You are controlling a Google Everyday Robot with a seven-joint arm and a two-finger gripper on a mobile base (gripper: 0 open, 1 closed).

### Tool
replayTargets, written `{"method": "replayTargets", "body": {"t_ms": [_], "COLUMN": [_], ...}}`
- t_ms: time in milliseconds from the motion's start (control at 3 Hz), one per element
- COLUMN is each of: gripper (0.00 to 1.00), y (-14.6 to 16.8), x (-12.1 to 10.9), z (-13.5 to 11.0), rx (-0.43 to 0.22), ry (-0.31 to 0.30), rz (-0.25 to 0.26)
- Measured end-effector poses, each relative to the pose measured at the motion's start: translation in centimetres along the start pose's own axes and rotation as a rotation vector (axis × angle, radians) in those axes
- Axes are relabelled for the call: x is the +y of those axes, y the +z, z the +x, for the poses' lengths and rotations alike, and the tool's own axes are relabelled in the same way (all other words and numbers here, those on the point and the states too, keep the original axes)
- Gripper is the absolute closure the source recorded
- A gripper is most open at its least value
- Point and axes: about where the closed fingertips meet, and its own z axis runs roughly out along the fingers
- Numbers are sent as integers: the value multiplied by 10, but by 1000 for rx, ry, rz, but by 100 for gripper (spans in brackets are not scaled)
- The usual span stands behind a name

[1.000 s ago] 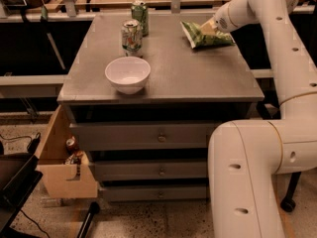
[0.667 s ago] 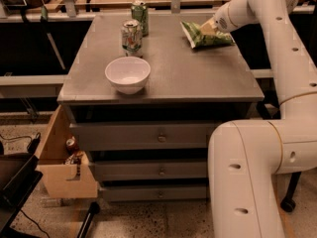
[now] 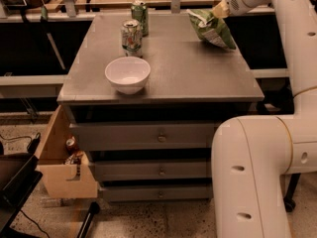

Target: Move green jalapeno chip bag near white bowl

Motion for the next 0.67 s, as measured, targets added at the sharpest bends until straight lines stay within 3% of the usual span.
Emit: {"method": "replayTargets", "body": {"t_ms": [333,667], "gripper": [100,100], "y": [-55,-113], "x": [-19,-13], "z": [-22,-41], "rx": [44,124], "ry": [-21,-40], "rz": [103,185]}}
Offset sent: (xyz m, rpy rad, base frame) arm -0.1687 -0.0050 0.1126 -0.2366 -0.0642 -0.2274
